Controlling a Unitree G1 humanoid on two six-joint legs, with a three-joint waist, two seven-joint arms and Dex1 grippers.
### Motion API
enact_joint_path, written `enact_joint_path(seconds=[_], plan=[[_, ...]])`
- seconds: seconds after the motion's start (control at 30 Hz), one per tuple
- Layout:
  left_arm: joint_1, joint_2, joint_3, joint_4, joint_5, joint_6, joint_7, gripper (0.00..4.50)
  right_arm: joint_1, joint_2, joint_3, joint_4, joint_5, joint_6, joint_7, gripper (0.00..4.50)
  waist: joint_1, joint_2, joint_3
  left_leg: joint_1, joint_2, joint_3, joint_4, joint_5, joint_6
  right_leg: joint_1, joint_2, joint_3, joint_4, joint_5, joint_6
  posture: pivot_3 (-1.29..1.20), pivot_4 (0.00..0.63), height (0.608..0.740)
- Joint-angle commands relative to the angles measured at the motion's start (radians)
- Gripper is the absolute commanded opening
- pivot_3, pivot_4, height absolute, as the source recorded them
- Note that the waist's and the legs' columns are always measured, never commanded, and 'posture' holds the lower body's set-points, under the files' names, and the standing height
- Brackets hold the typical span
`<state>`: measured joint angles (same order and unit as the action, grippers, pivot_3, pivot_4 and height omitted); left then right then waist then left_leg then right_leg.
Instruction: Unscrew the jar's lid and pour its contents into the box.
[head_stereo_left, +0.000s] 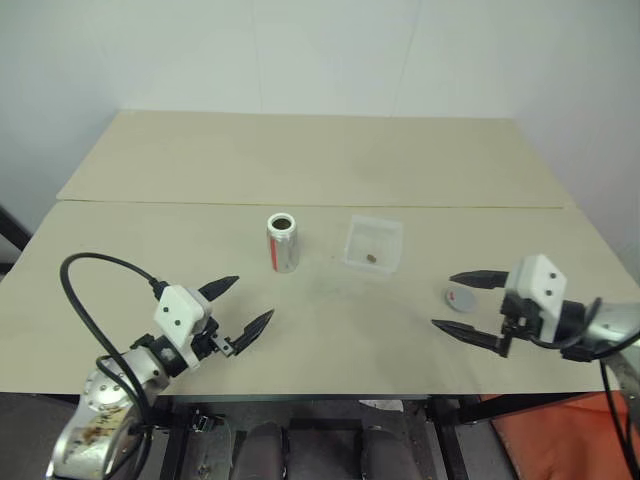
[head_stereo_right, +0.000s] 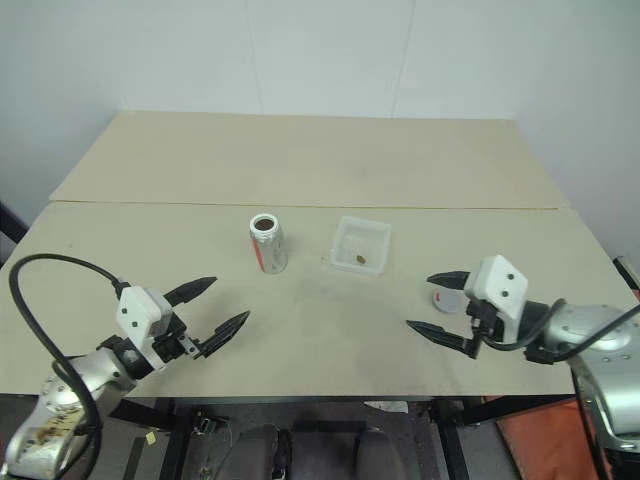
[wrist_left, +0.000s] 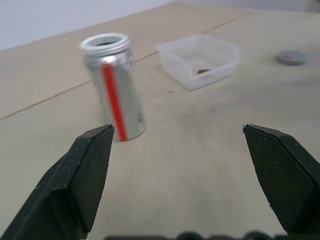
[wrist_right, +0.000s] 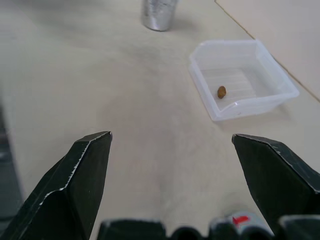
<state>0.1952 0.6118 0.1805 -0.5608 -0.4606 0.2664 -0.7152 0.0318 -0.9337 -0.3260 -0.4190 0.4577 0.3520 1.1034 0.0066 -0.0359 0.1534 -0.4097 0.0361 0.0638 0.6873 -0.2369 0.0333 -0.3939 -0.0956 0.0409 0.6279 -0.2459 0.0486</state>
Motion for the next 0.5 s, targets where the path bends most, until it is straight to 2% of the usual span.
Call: enact_joint_path(seconds=[0.03,0.37,0.5], plan=[[-0.018,0.036,0.036,-0.019,-0.095,0.019,-0.077,4.48,0.012,-0.021,-0.073,-0.009,0.024,-0.042,0.032,4.5,-0.001,0.0,0.0,0.0,0.0,0.0,0.0,0.0,0.0,0.0,0.0,0.0,0.0,0.0,0.0,0.0,0.15,0.74],[-0.079,0.044,0.012,0.058,-0.088,0.004,-0.124,4.48,0.086,-0.027,-0.142,-0.041,0.005,-0.034,0.016,4.5,0.003,0.0,0.0,0.0,0.0,0.002,-0.001,0.0,0.0,0.0,0.0,0.001,-0.001,0.0,0.001,0.0,0.15,0.74],[-0.074,0.054,0.04,0.09,-0.111,0.02,-0.148,4.48,0.086,-0.01,-0.116,-0.048,0.0,-0.035,-0.014,4.5,0.002,0.0,0.0,0.0,0.0,0.002,-0.002,0.0,0.0,-0.001,0.0,0.001,-0.002,0.0,0.001,0.0,0.15,0.74]])
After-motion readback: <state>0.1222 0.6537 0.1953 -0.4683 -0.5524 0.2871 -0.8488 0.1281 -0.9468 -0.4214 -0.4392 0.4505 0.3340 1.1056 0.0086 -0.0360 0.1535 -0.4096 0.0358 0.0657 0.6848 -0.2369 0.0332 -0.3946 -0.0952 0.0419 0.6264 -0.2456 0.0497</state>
